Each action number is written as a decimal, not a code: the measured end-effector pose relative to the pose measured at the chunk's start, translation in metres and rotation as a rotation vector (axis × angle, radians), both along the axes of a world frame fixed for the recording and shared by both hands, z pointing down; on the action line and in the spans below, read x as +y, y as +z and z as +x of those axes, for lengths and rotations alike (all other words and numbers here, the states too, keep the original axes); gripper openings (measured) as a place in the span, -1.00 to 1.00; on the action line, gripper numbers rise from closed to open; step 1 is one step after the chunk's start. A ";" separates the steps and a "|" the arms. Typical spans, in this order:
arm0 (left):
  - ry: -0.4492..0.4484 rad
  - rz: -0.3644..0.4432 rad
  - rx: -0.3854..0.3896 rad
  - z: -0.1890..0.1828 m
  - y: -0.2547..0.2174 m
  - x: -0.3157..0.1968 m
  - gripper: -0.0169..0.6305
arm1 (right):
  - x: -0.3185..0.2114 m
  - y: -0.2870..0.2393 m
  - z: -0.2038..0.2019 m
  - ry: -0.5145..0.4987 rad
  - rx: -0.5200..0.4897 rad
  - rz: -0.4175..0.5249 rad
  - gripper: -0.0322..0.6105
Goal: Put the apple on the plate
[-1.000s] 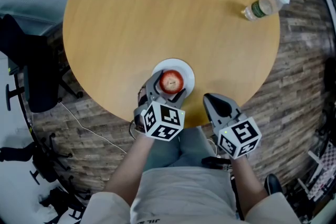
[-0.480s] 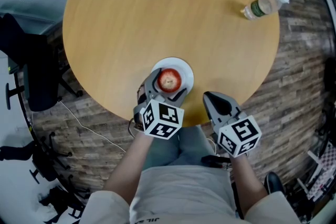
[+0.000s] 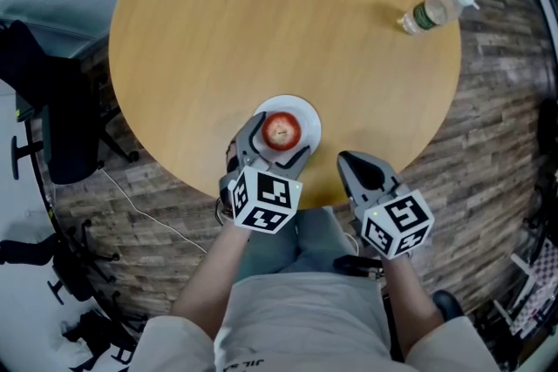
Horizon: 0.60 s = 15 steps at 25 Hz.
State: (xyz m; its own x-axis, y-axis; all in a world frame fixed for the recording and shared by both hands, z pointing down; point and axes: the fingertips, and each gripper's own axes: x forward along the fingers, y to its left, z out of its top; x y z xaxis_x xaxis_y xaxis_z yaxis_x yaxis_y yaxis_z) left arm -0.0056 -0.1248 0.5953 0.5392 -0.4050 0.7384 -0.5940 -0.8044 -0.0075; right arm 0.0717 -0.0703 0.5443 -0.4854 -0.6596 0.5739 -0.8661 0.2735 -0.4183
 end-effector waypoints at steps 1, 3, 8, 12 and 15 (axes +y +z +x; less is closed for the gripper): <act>-0.001 0.005 0.006 0.000 -0.003 0.001 0.41 | 0.000 -0.002 0.000 0.000 0.000 0.004 -0.80; -0.004 0.010 0.010 -0.002 -0.010 0.003 0.41 | 0.000 -0.006 -0.001 -0.003 0.000 0.014 -0.80; -0.046 -0.060 0.071 -0.009 -0.021 0.014 0.41 | 0.000 -0.020 -0.001 -0.020 0.024 0.057 -0.80; -0.085 -0.098 0.101 -0.021 -0.033 0.020 0.37 | 0.002 -0.030 0.000 -0.027 0.033 0.074 -0.80; -0.089 -0.091 0.129 -0.022 -0.044 0.025 0.29 | 0.003 -0.034 0.004 -0.036 0.056 0.085 -0.80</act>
